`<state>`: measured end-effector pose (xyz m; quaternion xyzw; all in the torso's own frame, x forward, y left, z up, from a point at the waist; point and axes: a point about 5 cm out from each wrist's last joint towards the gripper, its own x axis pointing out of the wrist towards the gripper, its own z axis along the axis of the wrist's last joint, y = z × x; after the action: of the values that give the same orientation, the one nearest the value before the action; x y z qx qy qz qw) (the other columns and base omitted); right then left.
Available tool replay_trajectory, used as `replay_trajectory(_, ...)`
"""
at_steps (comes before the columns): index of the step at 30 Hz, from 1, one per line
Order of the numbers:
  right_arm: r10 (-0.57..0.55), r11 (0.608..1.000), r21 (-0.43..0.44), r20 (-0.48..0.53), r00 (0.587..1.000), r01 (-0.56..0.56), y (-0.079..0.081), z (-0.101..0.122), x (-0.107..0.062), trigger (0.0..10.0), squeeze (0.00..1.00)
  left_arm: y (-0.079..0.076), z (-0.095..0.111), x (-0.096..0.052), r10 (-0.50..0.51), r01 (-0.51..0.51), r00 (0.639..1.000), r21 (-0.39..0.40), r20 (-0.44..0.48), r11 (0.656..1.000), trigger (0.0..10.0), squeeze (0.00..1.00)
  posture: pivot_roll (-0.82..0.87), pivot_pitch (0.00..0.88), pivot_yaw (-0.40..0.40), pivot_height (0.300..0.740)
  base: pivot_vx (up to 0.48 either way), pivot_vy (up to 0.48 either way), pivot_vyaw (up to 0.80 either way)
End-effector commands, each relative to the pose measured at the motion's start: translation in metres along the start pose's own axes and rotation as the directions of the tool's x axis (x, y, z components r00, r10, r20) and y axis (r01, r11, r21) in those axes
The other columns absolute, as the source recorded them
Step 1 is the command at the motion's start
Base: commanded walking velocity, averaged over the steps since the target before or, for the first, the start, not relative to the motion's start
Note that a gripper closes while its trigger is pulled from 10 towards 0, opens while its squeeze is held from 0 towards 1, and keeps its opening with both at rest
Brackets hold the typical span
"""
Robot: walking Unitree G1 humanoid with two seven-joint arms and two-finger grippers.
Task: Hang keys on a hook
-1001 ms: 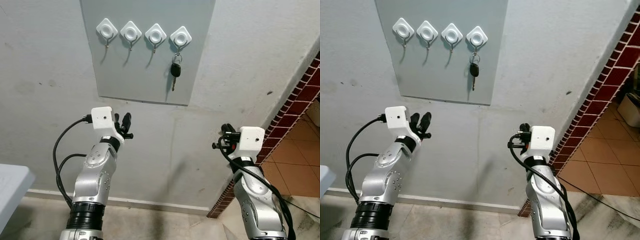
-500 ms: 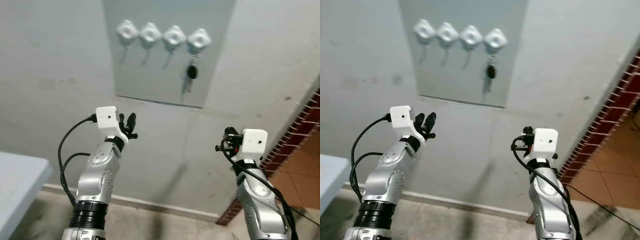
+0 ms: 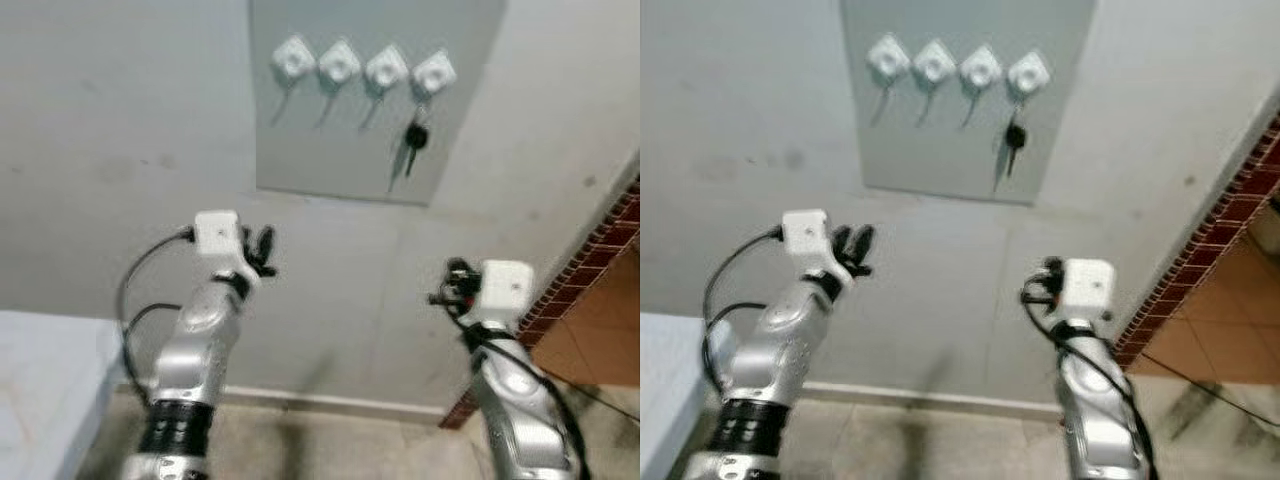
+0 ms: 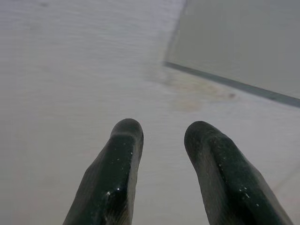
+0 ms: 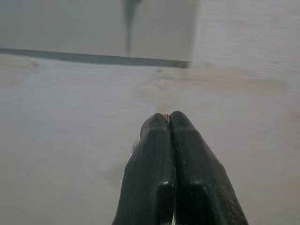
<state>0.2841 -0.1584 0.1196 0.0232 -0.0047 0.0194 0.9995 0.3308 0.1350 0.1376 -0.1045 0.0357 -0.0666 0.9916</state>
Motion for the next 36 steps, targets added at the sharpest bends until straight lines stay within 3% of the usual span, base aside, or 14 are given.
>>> replay_trajectory(1, -0.027, 1.000, -0.011, 0.009, 1.000, 0.028, -0.008, 0.005, 0.001, 10.0, 0.00, -0.011, 0.000, 0.001, -0.029, 0.029, 1.000, 0.000, 0.002, 1.000, 10.0, 0.00, 0.08, 0.000, -0.033, 0.740, 0.000, 0.000, 0.00)
replay_trajectory(9, -0.037, 0.999, 0.030, -0.045, 0.998, 0.038, -0.007, 0.004, 0.006, 10.0, 0.00, -0.023, 0.006, 0.005, -0.086, 0.086, 0.996, 0.065, 0.004, 0.994, 10.0, 0.00, 0.08, 0.000, -0.032, 0.740, 0.000, 0.000, 0.00)
replay_trajectory(16, 0.048, 0.995, -0.091, 0.074, 0.996, -0.042, -0.002, 0.024, 0.014, 10.0, 0.00, -0.040, 0.016, 0.012, -0.162, 0.159, 0.986, 0.117, 0.022, 0.980, 10.0, 0.00, 0.08, 0.000, -0.030, 0.740, 0.000, 0.000, 0.00)
replay_trajectory(20, 0.119, 0.992, -0.063, 0.109, 0.987, -0.112, 0.003, 0.039, 0.029, 10.0, 0.00, -0.050, 0.028, 0.018, -0.228, 0.220, 0.973, 0.147, 0.042, 0.964, 10.0, 0.00, 0.07, 0.000, -0.018, 0.740, 0.000, 0.000, 0.00)
replay_trajectory(21, 0.183, 0.982, -0.080, 0.134, 0.974, -0.174, 0.011, 0.051, 0.039, 10.0, 0.00, -0.055, 0.036, 0.022, -0.273, 0.260, 0.960, 0.173, 0.056, 0.950, 10.0, 0.00, 0.06, 0.000, -0.008, 0.740, 0.000, 0.000, 0.00)
replay_trajectory(36, 0.351, 0.936, -0.101, 0.228, 0.908, -0.337, 0.035, 0.089, 0.070, 10.0, 0.00, -0.053, 0.063, 0.027, -0.318, 0.291, 0.942, 0.205, 0.111, 0.934, 10.0, 0.00, 0.06, 0.000, -0.019, 0.740, 0.000, 0.000, 0.00)
